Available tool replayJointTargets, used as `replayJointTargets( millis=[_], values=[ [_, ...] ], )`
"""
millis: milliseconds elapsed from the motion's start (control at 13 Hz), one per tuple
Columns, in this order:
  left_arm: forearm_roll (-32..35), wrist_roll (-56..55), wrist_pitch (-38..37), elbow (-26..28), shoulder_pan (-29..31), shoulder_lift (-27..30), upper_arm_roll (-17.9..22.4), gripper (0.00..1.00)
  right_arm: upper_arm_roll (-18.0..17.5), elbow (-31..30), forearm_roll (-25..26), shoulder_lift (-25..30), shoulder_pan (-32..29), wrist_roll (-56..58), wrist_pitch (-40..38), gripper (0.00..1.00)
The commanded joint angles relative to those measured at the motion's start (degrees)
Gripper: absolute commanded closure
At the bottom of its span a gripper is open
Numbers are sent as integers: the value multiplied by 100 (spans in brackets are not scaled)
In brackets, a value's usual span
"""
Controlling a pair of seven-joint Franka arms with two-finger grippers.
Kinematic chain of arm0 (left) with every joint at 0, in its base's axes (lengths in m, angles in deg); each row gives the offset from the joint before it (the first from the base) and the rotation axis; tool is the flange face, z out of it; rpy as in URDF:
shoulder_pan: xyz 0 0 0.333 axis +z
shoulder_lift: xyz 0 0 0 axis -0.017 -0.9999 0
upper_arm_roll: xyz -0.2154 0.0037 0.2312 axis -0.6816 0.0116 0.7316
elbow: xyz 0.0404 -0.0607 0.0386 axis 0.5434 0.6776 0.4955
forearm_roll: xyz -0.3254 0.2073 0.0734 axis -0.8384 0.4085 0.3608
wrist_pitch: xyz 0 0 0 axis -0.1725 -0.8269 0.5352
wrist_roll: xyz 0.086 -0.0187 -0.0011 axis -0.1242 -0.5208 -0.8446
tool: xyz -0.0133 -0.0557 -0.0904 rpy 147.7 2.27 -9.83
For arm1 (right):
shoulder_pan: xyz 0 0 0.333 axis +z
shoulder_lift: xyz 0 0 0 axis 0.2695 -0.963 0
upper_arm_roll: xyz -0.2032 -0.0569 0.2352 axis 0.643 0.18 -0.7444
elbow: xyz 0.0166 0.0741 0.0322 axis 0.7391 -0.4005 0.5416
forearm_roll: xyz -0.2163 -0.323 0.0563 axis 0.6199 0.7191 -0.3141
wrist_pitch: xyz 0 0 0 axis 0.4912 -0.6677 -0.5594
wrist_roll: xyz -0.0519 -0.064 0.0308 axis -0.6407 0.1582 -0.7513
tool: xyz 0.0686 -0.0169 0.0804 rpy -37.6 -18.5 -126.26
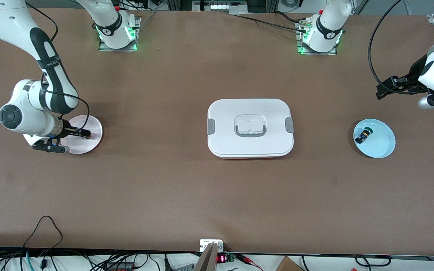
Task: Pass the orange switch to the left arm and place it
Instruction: 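Lower the right gripper over the orange switch and close on it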
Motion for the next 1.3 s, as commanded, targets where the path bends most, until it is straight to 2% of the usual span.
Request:
replayJointTargets(
  millis=[0,613,1227],
  values=[
    [-118,40,-127,-157,43,-68,-13,0,32,-137,-72,45,-91,-71,152,0],
    [-118,40,-127,-157,43,-77,-13,0,41,-137,-257,-69,-47,-291,266,0],
    [-118,40,-127,-157,43,-77,-13,0,41,-373,-283,-114,-38,-616,854,0]
  ],
)
